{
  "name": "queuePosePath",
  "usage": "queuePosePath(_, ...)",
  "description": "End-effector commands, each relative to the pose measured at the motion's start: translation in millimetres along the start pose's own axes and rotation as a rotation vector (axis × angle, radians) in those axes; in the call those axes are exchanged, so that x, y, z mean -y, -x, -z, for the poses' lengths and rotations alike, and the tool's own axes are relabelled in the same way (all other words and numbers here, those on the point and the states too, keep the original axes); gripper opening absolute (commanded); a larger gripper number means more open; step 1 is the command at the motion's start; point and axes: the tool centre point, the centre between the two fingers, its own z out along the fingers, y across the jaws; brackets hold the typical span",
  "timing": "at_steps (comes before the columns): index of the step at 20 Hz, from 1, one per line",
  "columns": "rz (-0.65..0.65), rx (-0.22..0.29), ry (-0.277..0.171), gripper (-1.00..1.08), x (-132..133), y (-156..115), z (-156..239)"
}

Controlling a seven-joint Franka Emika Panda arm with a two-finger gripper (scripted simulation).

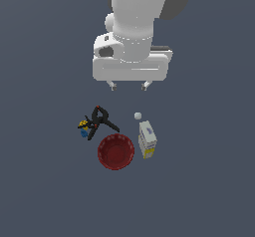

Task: Pick up a designated object from a clutter of objects.

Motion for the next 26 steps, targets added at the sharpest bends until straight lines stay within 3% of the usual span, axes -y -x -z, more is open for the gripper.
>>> queuePosePath(1, 0.000, 0.000, 0.000, 1.00, 0.0, 0.0, 0.0)
queuePosePath(16, -0.057, -0.018, 0.002, 1.00, -14.0, -5.1, 9.3)
queuePosePath(26, -0.084, -0.015, -0.003, 1.00, -2.6, -3.0, -28.6)
